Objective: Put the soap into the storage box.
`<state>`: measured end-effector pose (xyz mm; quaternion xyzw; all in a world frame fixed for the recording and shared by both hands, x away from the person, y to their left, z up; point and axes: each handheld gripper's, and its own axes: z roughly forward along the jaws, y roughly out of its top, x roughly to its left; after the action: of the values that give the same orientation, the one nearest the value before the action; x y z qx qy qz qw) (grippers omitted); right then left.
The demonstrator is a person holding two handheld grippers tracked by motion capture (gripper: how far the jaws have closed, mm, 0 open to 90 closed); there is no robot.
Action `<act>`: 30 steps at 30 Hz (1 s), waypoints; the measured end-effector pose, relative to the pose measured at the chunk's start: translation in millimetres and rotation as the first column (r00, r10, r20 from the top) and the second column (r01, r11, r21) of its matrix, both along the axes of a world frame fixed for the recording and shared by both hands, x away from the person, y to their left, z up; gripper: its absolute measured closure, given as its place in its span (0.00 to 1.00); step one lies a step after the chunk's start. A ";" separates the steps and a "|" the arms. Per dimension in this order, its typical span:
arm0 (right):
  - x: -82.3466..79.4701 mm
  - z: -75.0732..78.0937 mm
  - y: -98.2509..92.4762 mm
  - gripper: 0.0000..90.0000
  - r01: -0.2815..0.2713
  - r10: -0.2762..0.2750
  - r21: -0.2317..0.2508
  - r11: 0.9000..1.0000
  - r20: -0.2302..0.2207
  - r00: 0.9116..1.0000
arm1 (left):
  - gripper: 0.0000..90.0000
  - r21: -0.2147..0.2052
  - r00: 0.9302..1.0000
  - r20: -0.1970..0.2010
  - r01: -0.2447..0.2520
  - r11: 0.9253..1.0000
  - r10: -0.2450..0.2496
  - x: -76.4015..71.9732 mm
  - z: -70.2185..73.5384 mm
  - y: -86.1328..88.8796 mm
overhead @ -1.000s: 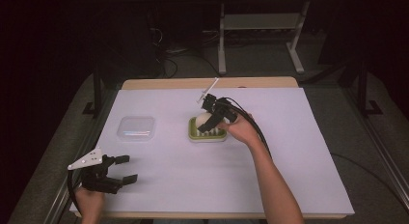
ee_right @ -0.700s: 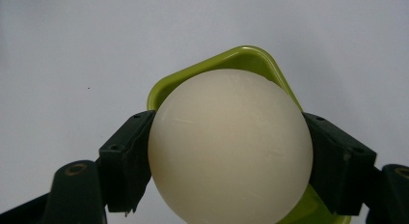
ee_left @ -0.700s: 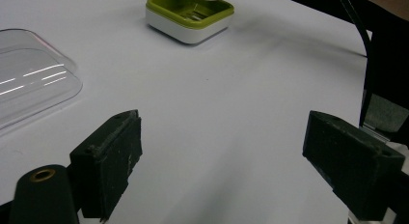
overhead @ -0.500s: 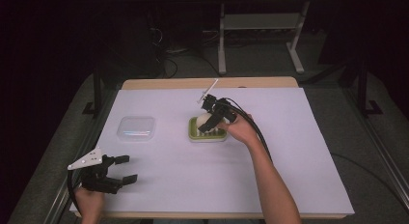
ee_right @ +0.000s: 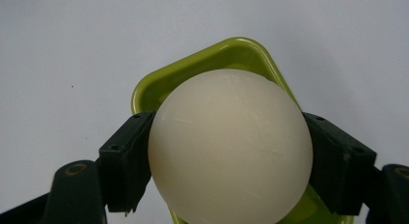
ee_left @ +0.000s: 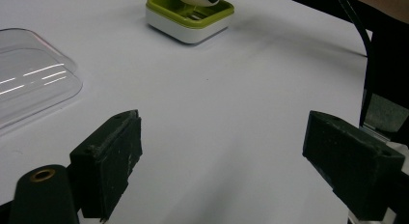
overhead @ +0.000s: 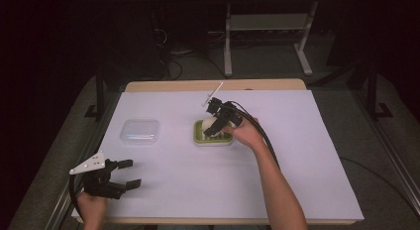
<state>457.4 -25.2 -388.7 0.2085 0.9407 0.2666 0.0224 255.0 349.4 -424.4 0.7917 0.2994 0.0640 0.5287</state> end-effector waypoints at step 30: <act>1.9 -12.6 1.9 0.27 0.012 -0.014 -0.051 0.999 -0.042 0.999 | 0.15 -0.001 1.000 0.001 -0.001 1.000 0.001 -0.3 0.2 -0.3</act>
<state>459.3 -23.3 -401.3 0.2196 0.9461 0.2380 0.0092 254.8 349.0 -424.2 0.7913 0.2996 0.0645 0.5291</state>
